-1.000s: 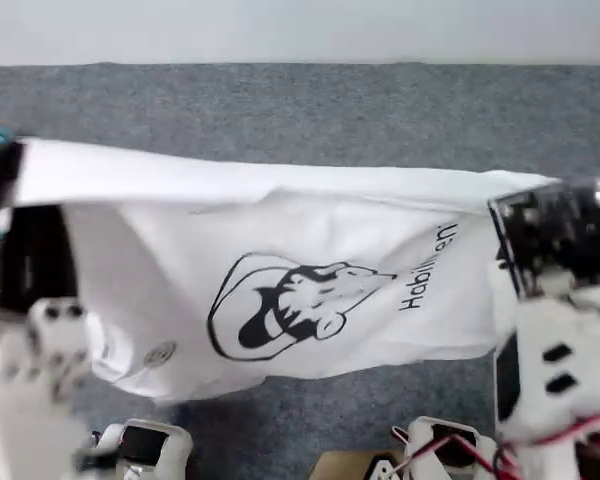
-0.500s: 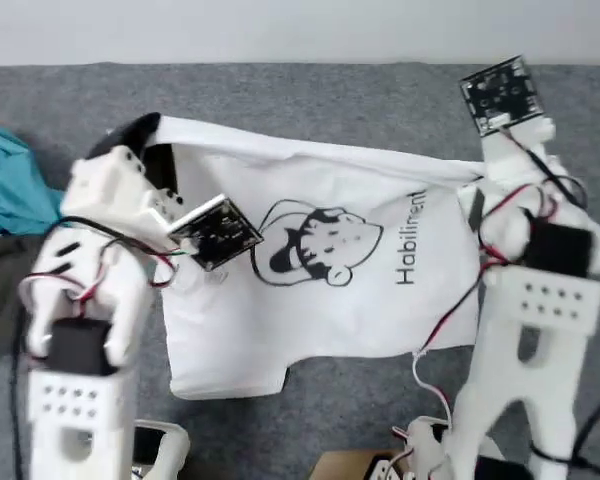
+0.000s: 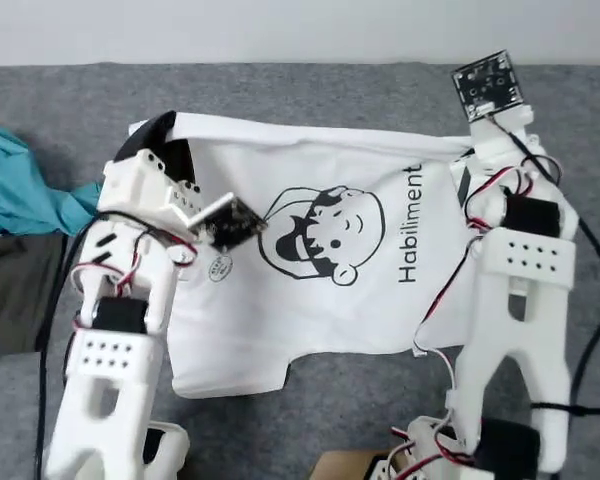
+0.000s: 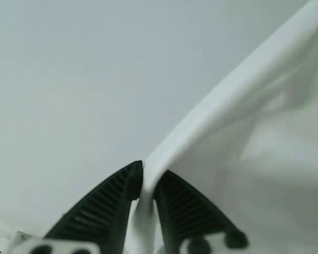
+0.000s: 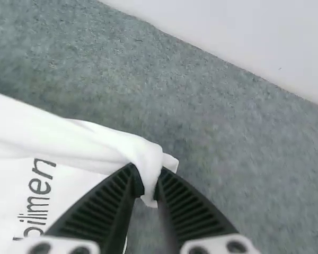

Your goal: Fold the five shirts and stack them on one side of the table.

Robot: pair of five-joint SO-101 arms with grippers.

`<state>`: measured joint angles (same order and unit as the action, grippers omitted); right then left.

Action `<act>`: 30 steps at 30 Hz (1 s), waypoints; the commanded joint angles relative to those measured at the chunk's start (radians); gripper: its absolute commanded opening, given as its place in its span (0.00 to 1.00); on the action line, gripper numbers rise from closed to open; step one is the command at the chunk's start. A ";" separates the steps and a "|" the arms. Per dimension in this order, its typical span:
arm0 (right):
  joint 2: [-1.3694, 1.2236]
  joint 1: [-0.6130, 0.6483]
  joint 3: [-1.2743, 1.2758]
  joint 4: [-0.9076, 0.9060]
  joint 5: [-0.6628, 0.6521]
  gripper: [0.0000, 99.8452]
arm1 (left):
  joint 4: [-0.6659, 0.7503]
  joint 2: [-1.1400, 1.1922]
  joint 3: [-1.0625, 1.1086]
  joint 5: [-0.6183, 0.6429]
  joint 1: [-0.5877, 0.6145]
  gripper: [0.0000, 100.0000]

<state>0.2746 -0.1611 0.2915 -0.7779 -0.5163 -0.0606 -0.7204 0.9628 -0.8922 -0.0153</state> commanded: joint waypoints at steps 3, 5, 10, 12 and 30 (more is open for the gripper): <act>-0.038 0.001 -0.012 0.088 0.005 0.01 | 0.041 0.204 -0.220 0.091 0.032 0.00; -0.061 0.001 -0.012 0.124 0.005 0.01 | 0.041 0.279 -0.288 0.123 0.032 0.00; -0.127 0.002 -0.014 0.200 0.000 0.01 | 0.041 0.460 -0.414 0.141 0.029 0.00; -0.153 0.002 -0.014 0.222 -0.002 0.01 | 0.041 0.522 -0.452 0.141 0.031 0.00; -0.180 0.038 -0.014 -0.108 -0.144 0.01 | -1.053 0.583 -0.834 0.117 0.025 0.00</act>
<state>0.0844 -0.1304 0.2931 -0.8163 -0.6314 -0.9106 -0.1281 0.2248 -0.7618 -0.0077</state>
